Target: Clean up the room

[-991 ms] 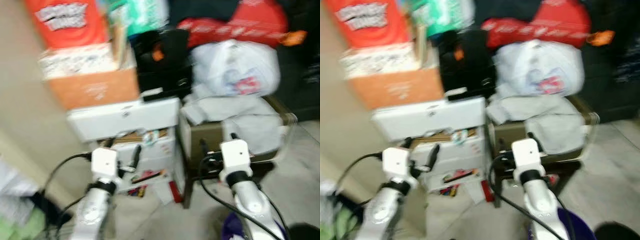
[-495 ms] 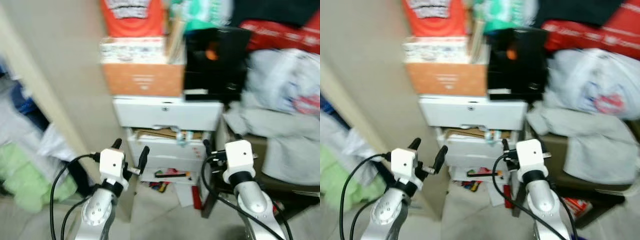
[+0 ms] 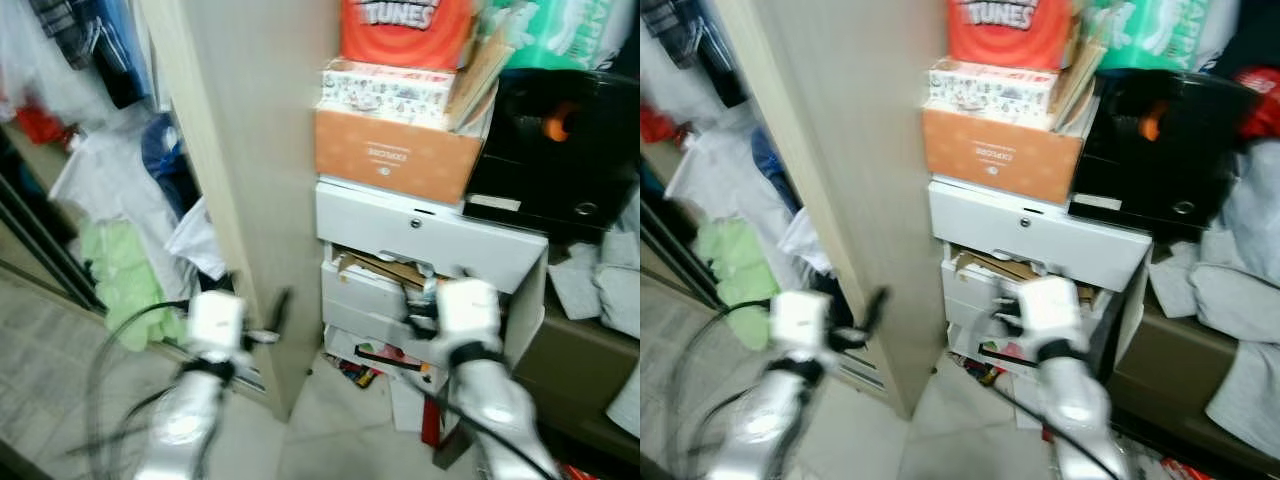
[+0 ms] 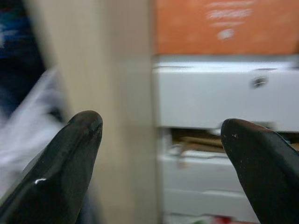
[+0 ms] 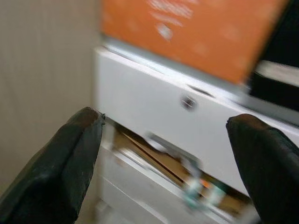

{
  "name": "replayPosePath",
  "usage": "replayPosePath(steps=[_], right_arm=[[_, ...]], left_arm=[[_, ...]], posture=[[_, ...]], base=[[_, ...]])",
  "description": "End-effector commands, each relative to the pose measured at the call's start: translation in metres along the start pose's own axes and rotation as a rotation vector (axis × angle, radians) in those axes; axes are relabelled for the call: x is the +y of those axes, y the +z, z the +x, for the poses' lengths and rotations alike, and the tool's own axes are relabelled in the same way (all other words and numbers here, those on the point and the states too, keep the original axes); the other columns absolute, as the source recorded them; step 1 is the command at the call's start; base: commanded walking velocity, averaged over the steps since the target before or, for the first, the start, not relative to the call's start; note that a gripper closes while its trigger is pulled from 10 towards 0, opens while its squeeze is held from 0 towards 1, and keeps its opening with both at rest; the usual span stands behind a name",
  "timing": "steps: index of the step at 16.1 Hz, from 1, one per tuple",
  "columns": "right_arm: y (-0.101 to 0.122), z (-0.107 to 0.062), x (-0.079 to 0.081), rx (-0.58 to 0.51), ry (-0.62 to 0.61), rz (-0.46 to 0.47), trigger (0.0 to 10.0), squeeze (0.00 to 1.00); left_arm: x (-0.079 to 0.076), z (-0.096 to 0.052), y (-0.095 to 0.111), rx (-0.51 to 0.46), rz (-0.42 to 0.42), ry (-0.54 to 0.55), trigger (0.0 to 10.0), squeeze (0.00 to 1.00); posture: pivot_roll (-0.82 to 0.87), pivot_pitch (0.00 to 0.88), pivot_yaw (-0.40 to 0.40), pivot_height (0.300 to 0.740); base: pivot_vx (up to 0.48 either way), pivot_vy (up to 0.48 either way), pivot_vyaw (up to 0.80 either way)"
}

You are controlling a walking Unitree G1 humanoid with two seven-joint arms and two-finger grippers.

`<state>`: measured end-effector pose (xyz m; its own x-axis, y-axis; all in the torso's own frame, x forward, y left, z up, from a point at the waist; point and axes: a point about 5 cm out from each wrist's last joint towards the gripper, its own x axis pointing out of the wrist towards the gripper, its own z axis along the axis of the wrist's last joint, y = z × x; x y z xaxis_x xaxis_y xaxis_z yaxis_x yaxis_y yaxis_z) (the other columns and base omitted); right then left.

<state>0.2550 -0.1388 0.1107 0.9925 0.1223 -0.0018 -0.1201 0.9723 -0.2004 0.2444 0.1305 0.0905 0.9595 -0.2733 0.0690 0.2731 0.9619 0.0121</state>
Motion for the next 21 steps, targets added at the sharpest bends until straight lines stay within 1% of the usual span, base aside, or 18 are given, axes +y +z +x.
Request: replayPosePath(steps=[1,8,21], right_arm=[[-0.0039,-0.0014,-0.0064,0.018,-0.014,-0.009,10.0,0.0],[-0.0045,0.0017,-0.0067,0.016,-0.015,-0.012,10.0,0.0],[-0.0056,0.0013,-0.0121,0.015,-0.023,-0.024,10.0,0.0]], left_arm=[[-0.0059,0.0014,0.0011,-0.007,-0.004,-0.02,10.0,0.0],[-0.004,0.002,0.0009,-0.007,0.002,-0.013,10.0,0.0],[-0.0066,0.0035,0.0014,-0.014,-0.004,-0.016,10.0,0.0]], posture=[[-0.01,0.045,0.027,0.74],[0.0,0.035,0.028,0.74],[0.0,0.03,0.024,0.74]], base=[[0.0,0.0,0.8],[0.0,0.0,0.8],[0.0,0.0,0.8]])
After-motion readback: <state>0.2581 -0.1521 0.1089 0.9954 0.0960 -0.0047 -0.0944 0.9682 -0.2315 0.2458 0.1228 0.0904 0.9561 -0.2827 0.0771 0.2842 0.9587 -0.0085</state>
